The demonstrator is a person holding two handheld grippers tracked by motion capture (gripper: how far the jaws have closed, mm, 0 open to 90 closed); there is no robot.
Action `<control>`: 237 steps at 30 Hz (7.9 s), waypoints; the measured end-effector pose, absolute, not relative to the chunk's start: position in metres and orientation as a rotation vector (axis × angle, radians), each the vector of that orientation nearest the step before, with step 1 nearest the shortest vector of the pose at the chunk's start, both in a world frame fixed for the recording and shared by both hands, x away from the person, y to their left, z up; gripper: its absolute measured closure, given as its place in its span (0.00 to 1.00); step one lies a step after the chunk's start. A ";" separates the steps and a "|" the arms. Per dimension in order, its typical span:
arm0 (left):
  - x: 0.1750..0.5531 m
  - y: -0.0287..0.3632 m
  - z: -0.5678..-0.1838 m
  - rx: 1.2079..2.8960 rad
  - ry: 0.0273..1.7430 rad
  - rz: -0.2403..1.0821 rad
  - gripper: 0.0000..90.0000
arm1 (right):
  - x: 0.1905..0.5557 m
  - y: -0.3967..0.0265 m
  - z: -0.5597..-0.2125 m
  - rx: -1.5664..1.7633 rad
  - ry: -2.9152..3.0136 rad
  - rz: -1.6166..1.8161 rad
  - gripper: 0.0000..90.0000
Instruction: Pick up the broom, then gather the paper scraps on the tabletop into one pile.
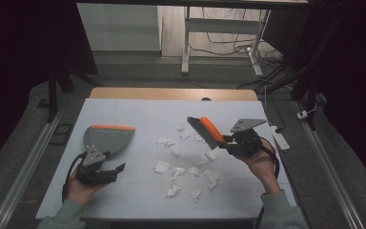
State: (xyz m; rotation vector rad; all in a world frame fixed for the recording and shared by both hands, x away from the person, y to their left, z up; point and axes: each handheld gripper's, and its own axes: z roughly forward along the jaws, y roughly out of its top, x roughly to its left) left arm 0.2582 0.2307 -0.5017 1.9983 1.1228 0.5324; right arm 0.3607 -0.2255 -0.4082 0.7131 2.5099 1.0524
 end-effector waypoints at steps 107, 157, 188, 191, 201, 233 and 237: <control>0.264 0.231 -0.509 2.021 1.094 0.538 0.31 | 0.431 -0.154 -0.416 0.573 2.776 0.671 0.79; 0.263 0.232 -0.508 2.017 1.089 0.538 0.32 | 0.428 -0.129 -0.411 0.570 2.721 0.662 0.79; 0.263 0.233 -0.510 2.017 1.081 0.531 0.32 | 0.454 -0.032 -0.466 1.095 2.831 0.892 0.79; 0.263 0.233 -0.510 2.022 1.077 0.532 0.32 | 0.452 -0.048 -0.467 1.140 2.825 0.868 0.79; 0.263 0.232 -0.511 2.028 1.078 0.530 0.32 | 0.437 -0.093 -0.450 1.141 2.764 0.873 0.79; 0.263 0.234 -0.514 2.031 1.102 0.532 0.32 | 0.365 -0.053 -0.470 0.850 3.001 0.925 0.79; 0.263 0.234 -0.514 2.033 1.099 0.534 0.32 | 0.376 -0.073 -0.469 0.941 2.962 0.880 0.79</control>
